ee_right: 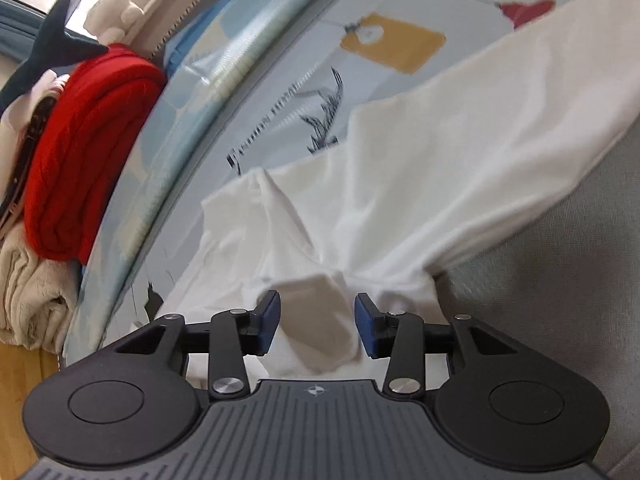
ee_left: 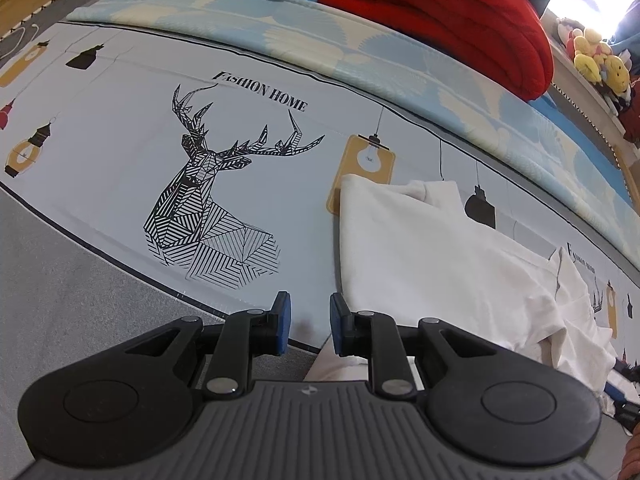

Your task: Fold small clothes

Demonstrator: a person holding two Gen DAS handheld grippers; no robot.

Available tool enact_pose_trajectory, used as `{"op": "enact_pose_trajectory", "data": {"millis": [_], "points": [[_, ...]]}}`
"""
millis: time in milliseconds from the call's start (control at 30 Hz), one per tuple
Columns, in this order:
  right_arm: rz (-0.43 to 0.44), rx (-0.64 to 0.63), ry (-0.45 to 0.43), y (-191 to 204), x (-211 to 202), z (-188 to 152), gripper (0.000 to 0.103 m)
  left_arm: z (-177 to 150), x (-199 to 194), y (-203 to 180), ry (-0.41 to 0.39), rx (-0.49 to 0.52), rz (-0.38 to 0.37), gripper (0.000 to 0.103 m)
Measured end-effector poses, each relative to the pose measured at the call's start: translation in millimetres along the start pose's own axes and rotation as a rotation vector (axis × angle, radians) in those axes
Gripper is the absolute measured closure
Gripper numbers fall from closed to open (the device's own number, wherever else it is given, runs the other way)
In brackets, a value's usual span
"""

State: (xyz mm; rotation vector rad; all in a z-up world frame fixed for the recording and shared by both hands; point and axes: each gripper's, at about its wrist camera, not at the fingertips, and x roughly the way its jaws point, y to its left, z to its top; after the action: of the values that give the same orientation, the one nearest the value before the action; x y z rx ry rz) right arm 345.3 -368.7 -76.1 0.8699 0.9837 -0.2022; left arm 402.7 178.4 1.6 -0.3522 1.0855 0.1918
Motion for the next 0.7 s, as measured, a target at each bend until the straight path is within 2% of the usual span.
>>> {"op": "enact_pose_trajectory", "data": {"millis": [100,233,400,567,667,700], "points": [[0.03,-0.001,-0.027,6,-2,1,0.059,1,1,2,0.002,0.0,0.005,0.08],[0.016,0.004,-0.065,9,-6,0,0.059,1,0,5,0.001,-0.004,0.005,0.08],[0.049,0.03,-0.115,7,-12,4,0.059,1,0,7,0.002,-0.006,0.007,0.08],[-0.007,-0.032,0.014,11,10,-6,0.06,1,-2,9,0.004,-0.01,0.008,0.08],[0.011,-0.082,0.021,18,12,-7,0.099,2,-2,10,0.005,-0.011,0.007,0.08],[0.03,-0.112,-0.001,24,8,-6,0.1,2,-3,10,0.003,-0.012,0.007,0.08]]}}
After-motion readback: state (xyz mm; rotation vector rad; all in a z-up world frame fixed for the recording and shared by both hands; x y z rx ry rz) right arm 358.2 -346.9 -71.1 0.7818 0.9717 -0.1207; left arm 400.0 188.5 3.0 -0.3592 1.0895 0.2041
